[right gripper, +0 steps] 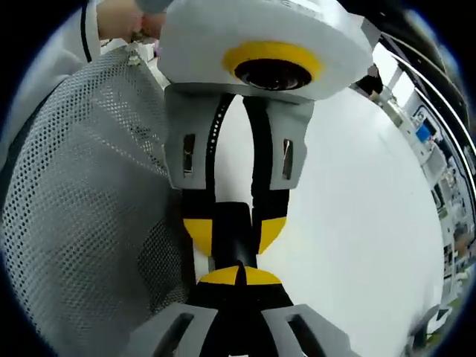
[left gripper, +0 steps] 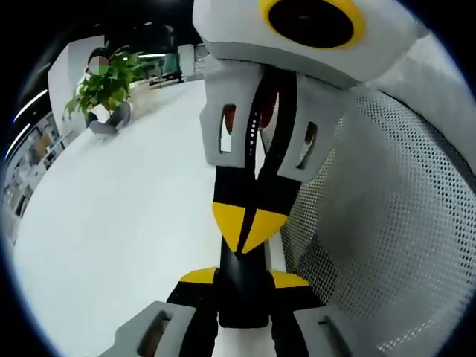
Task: Press the specified remote control buttons in sequence, fully releasing each button before pressing the next.
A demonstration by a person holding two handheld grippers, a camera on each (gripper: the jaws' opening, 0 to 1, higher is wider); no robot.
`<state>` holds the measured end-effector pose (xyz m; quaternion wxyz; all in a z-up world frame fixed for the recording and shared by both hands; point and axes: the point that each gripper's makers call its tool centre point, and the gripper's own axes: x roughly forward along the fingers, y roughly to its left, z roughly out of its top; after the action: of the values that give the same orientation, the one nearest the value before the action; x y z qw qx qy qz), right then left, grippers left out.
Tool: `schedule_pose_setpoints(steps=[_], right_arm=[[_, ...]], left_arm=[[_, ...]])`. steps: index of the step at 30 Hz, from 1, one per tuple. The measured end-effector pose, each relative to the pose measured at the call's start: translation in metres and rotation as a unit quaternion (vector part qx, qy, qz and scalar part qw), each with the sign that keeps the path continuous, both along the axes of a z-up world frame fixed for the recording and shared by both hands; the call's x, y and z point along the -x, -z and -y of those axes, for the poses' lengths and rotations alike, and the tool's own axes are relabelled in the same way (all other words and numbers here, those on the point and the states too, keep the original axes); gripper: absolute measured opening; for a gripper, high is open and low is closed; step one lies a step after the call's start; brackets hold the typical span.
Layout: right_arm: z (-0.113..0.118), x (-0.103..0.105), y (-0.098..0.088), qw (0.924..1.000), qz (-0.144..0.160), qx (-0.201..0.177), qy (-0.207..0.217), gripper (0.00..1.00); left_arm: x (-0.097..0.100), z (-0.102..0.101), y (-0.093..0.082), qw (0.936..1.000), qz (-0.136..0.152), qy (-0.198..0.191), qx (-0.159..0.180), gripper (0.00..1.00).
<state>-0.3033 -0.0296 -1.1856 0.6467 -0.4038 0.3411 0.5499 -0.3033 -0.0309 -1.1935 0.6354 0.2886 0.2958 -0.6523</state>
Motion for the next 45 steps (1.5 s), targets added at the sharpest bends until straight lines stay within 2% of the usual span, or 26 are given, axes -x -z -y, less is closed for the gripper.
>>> schedule_pose_setpoints(steps=[3, 5, 7, 9, 10, 11, 12, 13, 14, 15, 16, 19, 20, 21, 30, 36, 37, 40, 42, 45], right_arm=[[-0.001, 0.0, 0.0, 0.9996, 0.023, 0.006, -0.016, 0.0], [-0.001, -0.002, 0.0, 0.9998, 0.02, -0.004, -0.009, 0.0], [-0.001, -0.002, -0.002, 0.9988, -0.023, -0.038, 0.021, 0.0], [-0.001, -0.003, -0.004, 0.9937, -0.069, -0.071, 0.052, 0.0], [-0.001, -0.003, -0.005, 0.9914, -0.082, -0.08, 0.063, 0.0], [-0.003, -0.002, -0.007, 0.9883, -0.096, -0.098, 0.067, 0.0], [-0.007, -0.001, -0.012, 0.9816, -0.12, -0.119, 0.089, 0.0], [-0.008, -0.002, -0.015, 0.9817, -0.117, -0.122, 0.089, 0.0], [-0.007, -0.003, -0.016, 0.9863, -0.1, -0.111, 0.07, 0.0], [-0.004, -0.007, -0.015, 0.993, -0.068, -0.088, 0.04, 0.0], [-0.003, -0.008, -0.014, 0.9946, -0.059, -0.079, 0.032, 0.0], [-0.007, 0.001, -0.006, 0.9916, -0.093, -0.086, 0.029, 0.0], [-0.006, 0.004, -0.003, 0.9926, -0.094, -0.075, 0.019, 0.0], [-0.006, 0.002, -0.004, 0.9944, -0.077, -0.072, 0.01, 0.0], [-0.007, 0.002, -0.003, 0.9957, -0.073, -0.056, 0.003, 0.0], [-0.007, 0.0, -0.003, 0.9948, -0.091, -0.044, 0.015, 0.0], [-0.007, 0.0, -0.003, 0.9944, -0.094, -0.046, 0.017, 0.0], [-0.007, 0.0, -0.004, 0.9873, -0.123, -0.089, 0.044, 0.0], [-0.005, 0.0, -0.005, 0.9877, -0.114, -0.103, 0.031, 0.0], [-0.006, 0.003, -0.005, 0.9887, -0.099, -0.107, 0.032, 0.0]], left_arm=[[0.0, 0.0, 0.0, 1.0, 0.0, -0.001, -0.001, 0.25], [0.0, 0.0, 0.0, 1.0, -0.001, -0.002, 0.002, 0.25], [0.0, 0.0, 0.0, 1.0, -0.001, -0.003, 0.003, 0.25], [-0.001, 0.0, 0.0, 1.0, -0.001, -0.004, 0.003, 0.25], [-0.001, 0.0, 0.0, 1.0, -0.001, -0.005, 0.004, 0.25], [-0.001, 0.0, 0.0, 1.0, -0.001, -0.004, 0.005, 0.25], [-0.001, -0.001, -0.001, 1.0, -0.001, -0.002, 0.005, 0.25], [0.0, -0.001, -0.001, 1.0, -0.001, 0.0, 0.004, 0.25], [0.0, -0.001, 0.0, 1.0, 0.0, 0.003, 0.002, 0.25], [-0.001, -0.001, -0.001, 1.0, -0.001, 0.006, -0.001, 0.25], [-0.001, -0.001, -0.001, 1.0, -0.001, 0.006, -0.002, 0.25], [-0.001, -0.001, -0.001, 1.0, -0.004, 0.004, 0.0, 0.25], [-0.001, -0.001, -0.001, 1.0, -0.004, 0.001, 0.004, 0.25], [0.0, -0.001, -0.001, 1.0, -0.004, -0.001, 0.007, 0.25], [-0.001, 0.0, -0.001, 0.9999, -0.006, -0.002, 0.012, 0.24], [-0.001, 0.0, -0.001, 0.9999, -0.01, -0.01, 0.005, 0.24], [-0.001, 0.0, -0.001, 0.9999, -0.01, -0.01, 0.004, 0.24], [-0.001, 0.0, -0.001, 0.9999, -0.013, -0.006, 0.007, 0.24], [-0.001, 0.0, -0.001, 0.9999, -0.013, -0.003, 0.004, 0.24], [0.0, 0.001, -0.001, 0.9999, -0.007, -0.002, -0.007, 0.24]])
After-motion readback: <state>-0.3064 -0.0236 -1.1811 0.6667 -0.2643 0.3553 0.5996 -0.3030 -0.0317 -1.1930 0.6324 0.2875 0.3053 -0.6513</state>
